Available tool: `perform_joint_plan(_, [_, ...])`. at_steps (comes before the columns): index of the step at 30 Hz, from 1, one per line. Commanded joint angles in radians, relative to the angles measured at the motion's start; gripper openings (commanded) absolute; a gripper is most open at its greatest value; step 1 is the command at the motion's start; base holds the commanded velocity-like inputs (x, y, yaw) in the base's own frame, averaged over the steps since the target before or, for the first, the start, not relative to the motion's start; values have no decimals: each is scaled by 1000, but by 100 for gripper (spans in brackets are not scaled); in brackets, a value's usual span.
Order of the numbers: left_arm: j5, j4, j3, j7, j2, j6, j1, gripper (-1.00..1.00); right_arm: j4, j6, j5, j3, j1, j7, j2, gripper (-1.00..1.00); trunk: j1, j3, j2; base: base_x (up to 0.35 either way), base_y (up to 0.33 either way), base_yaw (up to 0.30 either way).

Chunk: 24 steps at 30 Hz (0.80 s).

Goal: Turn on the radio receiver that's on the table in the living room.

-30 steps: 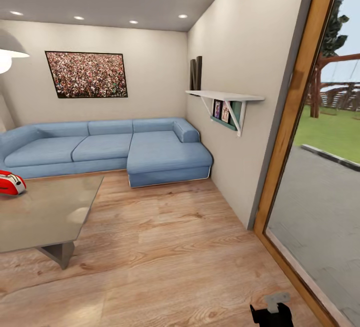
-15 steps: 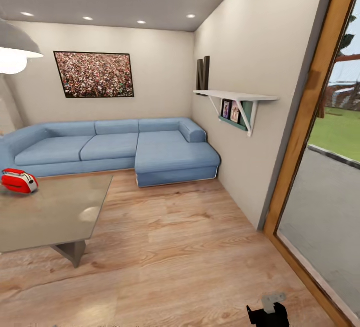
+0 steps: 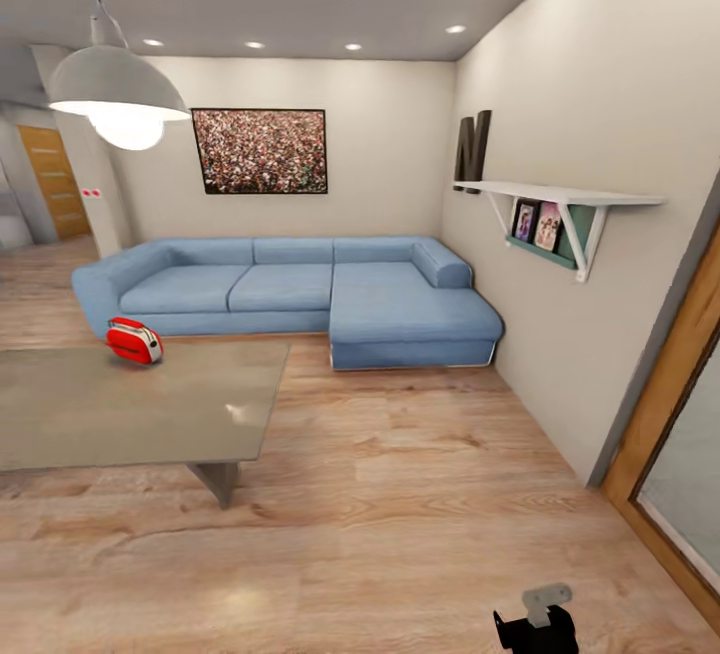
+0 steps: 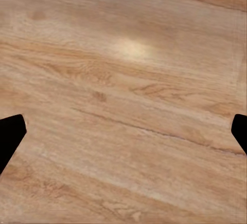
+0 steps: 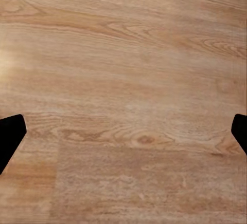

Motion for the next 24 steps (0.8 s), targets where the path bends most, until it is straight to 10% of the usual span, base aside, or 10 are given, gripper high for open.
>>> perform_joint_plan(1, [0, 0, 0, 0, 0, 0, 0, 100, 0, 0, 0, 0, 0, 0, 0, 100, 0, 0, 0, 0, 271, 280])
perform_joint_plan(24, [-1, 0, 0, 6, -1, -1, 0, 100, 0, 0, 2, 1, 0, 0, 0, 100, 0, 0, 0, 0, 254, 9])
